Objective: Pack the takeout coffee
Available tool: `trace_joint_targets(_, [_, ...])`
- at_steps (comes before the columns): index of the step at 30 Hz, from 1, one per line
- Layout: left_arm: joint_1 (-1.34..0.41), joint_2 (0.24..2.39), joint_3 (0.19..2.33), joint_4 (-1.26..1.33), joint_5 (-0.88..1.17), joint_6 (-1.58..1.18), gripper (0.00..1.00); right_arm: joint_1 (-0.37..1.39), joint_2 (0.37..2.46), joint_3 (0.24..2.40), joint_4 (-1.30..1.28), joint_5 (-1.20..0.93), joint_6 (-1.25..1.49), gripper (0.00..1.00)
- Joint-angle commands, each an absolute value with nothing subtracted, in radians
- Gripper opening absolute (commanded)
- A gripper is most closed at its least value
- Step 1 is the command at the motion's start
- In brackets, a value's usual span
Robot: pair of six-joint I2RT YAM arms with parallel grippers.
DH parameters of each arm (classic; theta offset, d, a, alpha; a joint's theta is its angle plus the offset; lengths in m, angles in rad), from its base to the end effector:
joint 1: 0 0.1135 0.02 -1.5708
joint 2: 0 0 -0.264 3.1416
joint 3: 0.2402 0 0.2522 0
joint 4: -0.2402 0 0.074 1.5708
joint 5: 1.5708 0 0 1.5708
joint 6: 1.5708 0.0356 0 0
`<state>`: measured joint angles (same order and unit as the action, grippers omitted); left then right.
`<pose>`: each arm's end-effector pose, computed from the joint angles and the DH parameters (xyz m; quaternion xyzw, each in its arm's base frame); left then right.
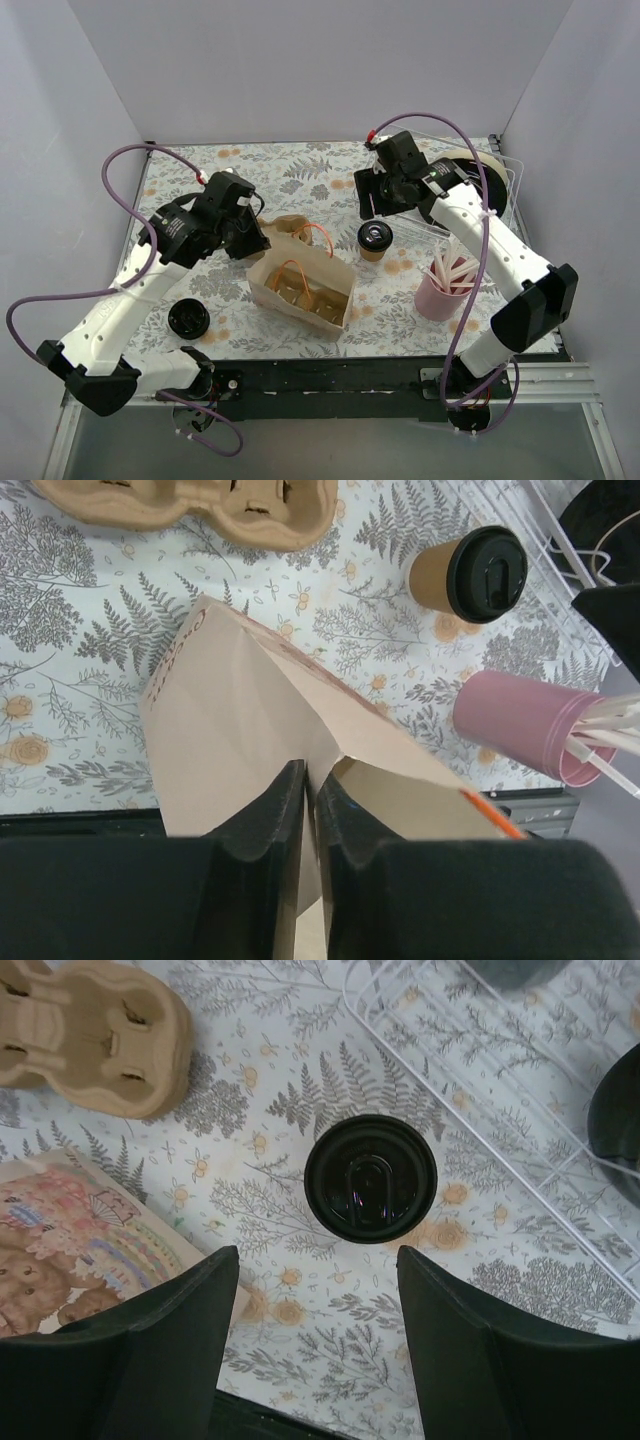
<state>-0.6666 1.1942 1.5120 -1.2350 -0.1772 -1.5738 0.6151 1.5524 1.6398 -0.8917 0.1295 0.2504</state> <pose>0.1635 -0.1207 0.4060 -0.4389 0.8355 -0.2513 0.2147 0.2720 0.1865 0.3799 -0.1440 0.9146 0.1020 0.3639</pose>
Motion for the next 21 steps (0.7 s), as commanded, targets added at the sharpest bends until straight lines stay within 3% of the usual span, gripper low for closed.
trace_joint_targets(1, [-0.663, 1.189, 1.545, -1.290, -0.123, -1.551, 0.22, 0.574, 1.583, 1.669, -0.936, 0.071, 0.259, 0.74])
trace_joint_targets(5, [-0.663, 1.175, 1.545, -1.259, -0.100, -1.473, 0.48, 0.554, 1.629, 1.678, -0.946, 0.055, 0.238, 0.78])
trace_joint_targets(8, [-0.663, 1.177, 1.563, -1.281, -0.103, -1.418, 0.57, 0.546, 1.637, 1.674, -0.946, 0.046, 0.229, 0.79])
trace_joint_targets(17, [-0.663, 1.209, 1.522, -1.302, -0.135, -1.292, 0.61, 0.541, 1.670, 1.667, -0.965, 0.021, 0.210, 0.79])
trace_joint_targets(21, [-0.663, 1.216, 1.508, -1.301, -0.124, -1.281, 0.56, 0.541, 1.697, 1.681, -0.980, 0.052, 0.204, 0.80])
